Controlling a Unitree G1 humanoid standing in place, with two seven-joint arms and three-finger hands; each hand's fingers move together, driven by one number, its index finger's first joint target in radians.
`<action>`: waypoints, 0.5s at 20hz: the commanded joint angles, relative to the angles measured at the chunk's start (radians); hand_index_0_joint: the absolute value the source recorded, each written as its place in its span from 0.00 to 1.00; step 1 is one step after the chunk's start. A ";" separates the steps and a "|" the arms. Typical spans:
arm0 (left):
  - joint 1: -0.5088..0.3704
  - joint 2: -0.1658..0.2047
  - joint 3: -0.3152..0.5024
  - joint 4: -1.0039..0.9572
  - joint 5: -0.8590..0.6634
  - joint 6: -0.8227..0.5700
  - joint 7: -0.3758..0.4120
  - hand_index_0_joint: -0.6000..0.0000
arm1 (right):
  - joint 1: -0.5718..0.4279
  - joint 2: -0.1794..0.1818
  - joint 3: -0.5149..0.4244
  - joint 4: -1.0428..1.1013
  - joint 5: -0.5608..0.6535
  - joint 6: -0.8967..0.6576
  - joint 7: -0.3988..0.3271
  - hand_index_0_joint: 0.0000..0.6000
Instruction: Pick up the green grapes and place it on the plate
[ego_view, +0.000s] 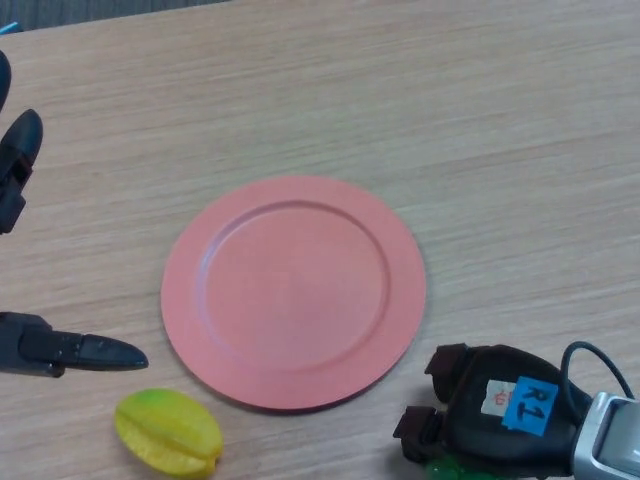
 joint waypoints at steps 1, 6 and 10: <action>-0.014 0.029 0.051 -0.048 -0.015 -0.158 0.010 1.00 | -0.027 -0.030 -0.076 -0.043 0.140 0.003 -0.011 1.00; -0.016 0.030 0.050 -0.052 -0.009 -0.156 0.012 1.00 | -0.083 -0.047 -0.124 -0.155 0.252 0.004 0.071 1.00; -0.017 0.029 0.048 -0.057 -0.010 -0.154 0.011 1.00 | -0.200 -0.023 -0.096 -0.286 0.324 0.076 0.172 1.00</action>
